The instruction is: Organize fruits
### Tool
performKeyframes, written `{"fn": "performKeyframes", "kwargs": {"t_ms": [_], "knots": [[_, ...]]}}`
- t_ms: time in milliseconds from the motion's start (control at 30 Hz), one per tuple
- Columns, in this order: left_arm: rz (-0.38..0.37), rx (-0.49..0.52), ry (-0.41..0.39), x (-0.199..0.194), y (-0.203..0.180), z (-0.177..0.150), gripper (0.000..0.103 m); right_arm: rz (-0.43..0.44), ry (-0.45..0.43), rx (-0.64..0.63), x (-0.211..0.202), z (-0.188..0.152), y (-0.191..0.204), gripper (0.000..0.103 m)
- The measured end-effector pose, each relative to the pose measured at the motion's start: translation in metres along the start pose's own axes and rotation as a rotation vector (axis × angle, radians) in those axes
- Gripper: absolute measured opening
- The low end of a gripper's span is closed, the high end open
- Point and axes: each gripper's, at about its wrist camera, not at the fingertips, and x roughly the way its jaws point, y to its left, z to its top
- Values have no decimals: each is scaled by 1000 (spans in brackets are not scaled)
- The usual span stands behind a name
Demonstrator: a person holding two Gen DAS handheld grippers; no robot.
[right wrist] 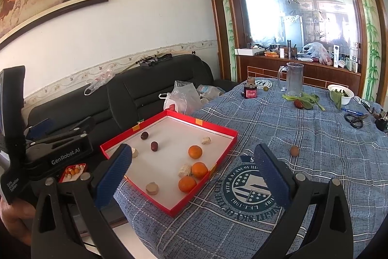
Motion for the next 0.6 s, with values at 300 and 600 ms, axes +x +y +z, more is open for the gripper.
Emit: {"fn": "performKeyframes", "kwargs": {"t_ms": [300,600], "knots": [[-7,3,-4,16,6,5,103,-28,-5,-12,11,12,5,101],[-16,5,21,36,9,6,102,-45,7,-39,28,17,18,101]]}}
